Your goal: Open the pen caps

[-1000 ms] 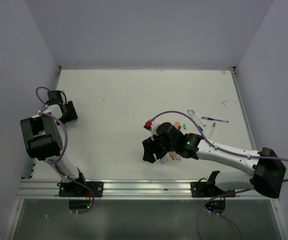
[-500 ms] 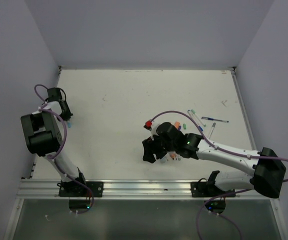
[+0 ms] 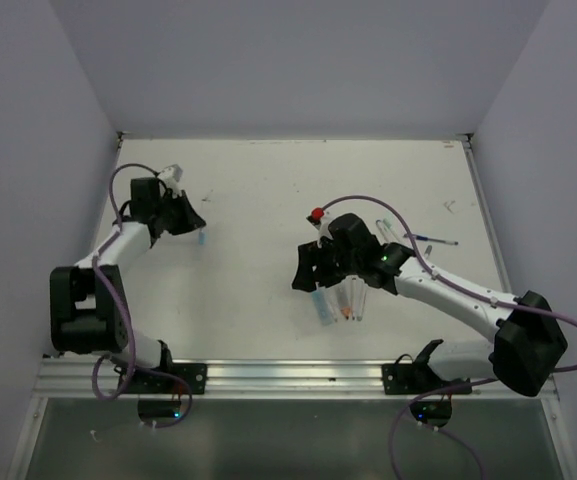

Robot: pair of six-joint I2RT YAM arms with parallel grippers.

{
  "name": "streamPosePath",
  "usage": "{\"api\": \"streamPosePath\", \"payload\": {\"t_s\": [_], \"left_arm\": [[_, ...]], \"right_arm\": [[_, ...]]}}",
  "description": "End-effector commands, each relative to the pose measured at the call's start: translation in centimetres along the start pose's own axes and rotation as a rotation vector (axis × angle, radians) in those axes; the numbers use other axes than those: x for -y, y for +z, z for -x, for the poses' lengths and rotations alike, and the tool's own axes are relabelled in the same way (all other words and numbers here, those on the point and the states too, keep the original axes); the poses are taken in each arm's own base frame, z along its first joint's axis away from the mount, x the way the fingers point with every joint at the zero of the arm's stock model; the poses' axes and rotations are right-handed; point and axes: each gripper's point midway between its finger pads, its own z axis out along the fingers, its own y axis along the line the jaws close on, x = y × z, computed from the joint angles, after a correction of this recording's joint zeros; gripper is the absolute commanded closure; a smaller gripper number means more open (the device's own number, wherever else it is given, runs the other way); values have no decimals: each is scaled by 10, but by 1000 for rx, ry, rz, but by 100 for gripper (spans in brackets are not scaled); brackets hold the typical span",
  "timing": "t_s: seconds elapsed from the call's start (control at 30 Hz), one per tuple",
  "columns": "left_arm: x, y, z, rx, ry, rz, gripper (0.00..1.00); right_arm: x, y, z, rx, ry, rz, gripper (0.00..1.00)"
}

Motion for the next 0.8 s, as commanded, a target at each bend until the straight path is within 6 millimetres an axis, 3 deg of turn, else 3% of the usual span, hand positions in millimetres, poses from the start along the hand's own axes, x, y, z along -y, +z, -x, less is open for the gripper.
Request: {"api": "streamPosePath", "payload": {"t_s": [0.0,0.03,0.13,0.23,0.53,0.77], "left_arm": [[112,-31,-4,97,70,-454,100],[129,-30,-33,45,84,-512,100],[170,-42,-58,25,144,-656,100],[187,-52,-81,6,174,-732,100],[200,-67,-113,-30,196,-823,100],[199,-66,-127,-51,196,-841,100]], "right_arm": [[-19,-8,33,57,28,72,36],[-24,-9,37,63,57,97,35],[-29,-8,57,109,146,146,35],[-30,1,68,135,217,155,35],[-29,35,89,180,328,180,45],[-28,40,104,228,329,176,48]]}}
